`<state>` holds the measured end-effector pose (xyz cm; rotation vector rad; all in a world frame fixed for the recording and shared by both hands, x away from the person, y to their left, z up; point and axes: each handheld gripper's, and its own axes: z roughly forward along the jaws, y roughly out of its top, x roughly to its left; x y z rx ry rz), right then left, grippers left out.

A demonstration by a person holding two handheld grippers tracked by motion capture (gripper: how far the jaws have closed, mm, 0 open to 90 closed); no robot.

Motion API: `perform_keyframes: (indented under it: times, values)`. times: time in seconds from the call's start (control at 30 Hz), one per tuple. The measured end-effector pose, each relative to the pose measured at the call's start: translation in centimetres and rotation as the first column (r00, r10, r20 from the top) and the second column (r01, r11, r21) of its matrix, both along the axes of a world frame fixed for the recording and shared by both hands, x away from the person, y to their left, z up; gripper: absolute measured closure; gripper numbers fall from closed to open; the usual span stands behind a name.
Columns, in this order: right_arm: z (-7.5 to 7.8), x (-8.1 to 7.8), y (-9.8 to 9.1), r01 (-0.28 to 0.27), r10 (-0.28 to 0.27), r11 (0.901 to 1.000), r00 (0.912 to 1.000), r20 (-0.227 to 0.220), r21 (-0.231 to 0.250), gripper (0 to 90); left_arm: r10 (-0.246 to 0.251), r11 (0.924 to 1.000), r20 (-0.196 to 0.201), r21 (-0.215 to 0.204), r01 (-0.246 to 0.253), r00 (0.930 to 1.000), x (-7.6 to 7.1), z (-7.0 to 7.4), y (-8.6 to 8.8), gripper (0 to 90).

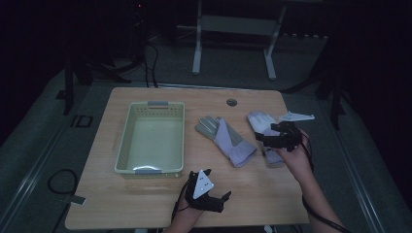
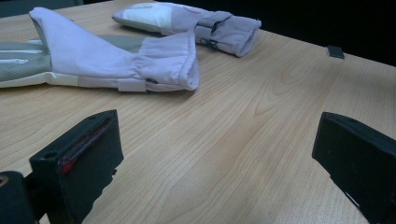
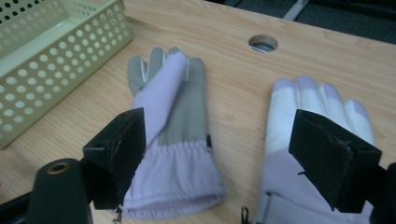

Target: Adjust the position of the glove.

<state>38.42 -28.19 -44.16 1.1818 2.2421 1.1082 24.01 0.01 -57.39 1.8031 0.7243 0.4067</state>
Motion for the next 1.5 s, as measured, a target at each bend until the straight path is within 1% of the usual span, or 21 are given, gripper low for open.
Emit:
perform_keyframes:
  times: [0.07, 0.27, 0.33, 0.37, 0.4, 0.57, 0.67, 0.77, 0.8, 0.83, 0.97, 1.03, 1.07, 1.13, 1.17, 1.23, 1.27, 1.3, 1.37, 1.4, 1.5]
  values:
    - [0.1, 0.3, 0.6, -0.007, 0.007, 1.0000, 1.0000, -0.004, 0.006, 21.2, 0.000, 1.0000, 0.002, 0.002, 0.000, 1.0000, 0.0, 0.0, 0.0, 1.9]
    - [0.0, 1.2, 2.3, -0.027, 0.027, 0.9996, 0.9996, -0.008, 0.005, 21.8, 0.001, 1.0000, 0.008, 0.004, -0.001, 1.0000, -0.1, 0.0, 0.0, 1.9]
    - [0.0, 1.3, 2.6, -0.029, 0.029, 0.9996, 0.9995, -0.007, 0.004, 21.8, -0.001, 1.0000, 0.010, 0.006, 0.001, 1.0000, -0.1, 0.0, -0.1, 1.9]
    - [-0.1, 1.5, 3.2, -0.044, 0.044, 0.9990, 0.9990, -0.004, 0.002, 21.9, -0.002, 1.0000, 0.010, 0.006, 0.002, 0.9999, -0.1, 0.0, -0.1, 1.9]
    - [-0.2, 1.7, 3.5, -0.046, 0.046, 0.9989, 0.9989, -0.007, -0.004, 21.9, -0.002, 1.0000, 0.008, 0.004, 0.002, 1.0000, -0.1, 0.0, 0.0, 1.9]
    - [-0.9, 2.7, 4.6, -0.074, 0.074, 0.9973, 0.9967, -0.033, 0.003, 23.7, -0.004, 1.0000, 0.005, 0.002, 0.004, 1.0000, 0.0, 0.0, 0.0, 1.9]
    - [-1.4, 3.2, 5.2, -0.087, 0.087, 0.9961, 0.9954, -0.040, -0.010, 25.6, -0.006, 1.0000, 0.006, 0.000, 0.006, 1.0000, 0.0, 0.0, 0.0, 1.9]
    - [-2.1, 4.0, 5.8, -0.088, 0.087, 0.9961, 0.9939, -0.067, -0.010, 28.5, -0.008, 1.0000, 0.005, 0.001, 0.008, 1.0000, 0.0, 0.0, 0.0, 1.9]
    - [-2.3, 4.1, 6.0, -0.091, 0.089, 0.9957, 0.9935, -0.071, -0.019, 31.3, -0.010, 1.0000, 0.005, 0.003, 0.010, 0.9999, 0.0, 0.0, 0.0, 1.9]
    - [-2.6, 4.3, 6.2, -0.092, 0.090, 0.9954, 0.9930, -0.076, -0.025, 31.4, -0.009, 1.0000, 0.004, 0.000, 0.009, 0.9999, 0.0, 0.0, 0.0, 1.9]
    - [-3.9, 4.9, 6.9, -0.096, 0.093, 0.9950, 0.9906, -0.100, -0.028, 34.2, -0.011, 0.9999, 0.004, -0.001, 0.011, 0.9999, 0.0, 0.0, 0.0, 1.9]
    - [-4.4, 5.3, 7.0, -0.102, 0.099, 0.9946, 0.9888, -0.112, -0.020, 37.1, -0.013, 0.9999, 0.002, -0.002, 0.013, 0.9999, 0.0, 0.0, 0.0, 1.9]
    - [-4.6, 5.5, 7.1, -0.103, 0.100, 0.9945, 0.9874, -0.123, -0.020, 39.8, -0.013, 0.9999, 0.003, 0.000, 0.013, 0.9999, 0.0, 0.0, 0.0, 1.9]
    - [-5.1, 6.0, 7.3, -0.114, 0.110, 0.9933, 0.9811, -0.159, -0.020, 41.8, -0.014, 0.9999, 0.004, -0.001, 0.014, 0.9999, -0.1, 0.0, 0.0, 1.9]
    - [-5.4, 6.3, 7.4, -0.117, 0.111, 0.9928, 0.9786, -0.173, -0.025, 43.2, -0.015, 0.9999, 0.003, -0.002, 0.015, 0.9999, -0.1, 0.0, 0.0, 1.9]
    - [-5.8, 6.8, 7.6, -0.132, 0.123, 0.9907, 0.9721, -0.200, -0.034, 43.3, -0.015, 0.9999, 0.003, -0.003, 0.015, 0.9999, 0.0, 0.0, 0.0, 1.9]
    - [-6.1, 7.0, 7.7, -0.135, 0.124, 0.9900, 0.9709, -0.205, -0.041, 43.2, -0.015, 0.9999, 0.003, -0.003, 0.015, 0.9999, 0.0, 0.0, 0.0, 1.9]
    - [-6.3, 7.2, 7.9, -0.148, 0.134, 0.9873, 0.9687, -0.209, -0.057, 43.2, -0.015, 0.9999, 0.003, -0.004, 0.015, 0.9999, 0.0, 0.0, 0.0, 1.9]
    - [-6.7, 7.5, 8.2, -0.148, 0.129, 0.9856, 0.9689, -0.211, -0.081, 43.2, -0.015, 0.9999, 0.002, -0.004, 0.015, 0.9999, 0.0, 0.0, 0.0, 1.9]
    - [-6.9, 7.7, 8.3, -0.146, 0.124, 0.9857, 0.9681, -0.217, -0.085, 43.3, -0.016, 0.9999, 0.002, -0.004, 0.016, 0.9999, 0.0, 0.0, 0.0, 1.9]
    - [-7.4, 8.1, 8.4, -0.140, 0.116, 0.9857, 0.9671, -0.227, -0.094, 48.7, -0.016, 0.9999, 0.002, -0.005, 0.016, 0.9999, 0.0, 0.0, 0.0, 1.9]
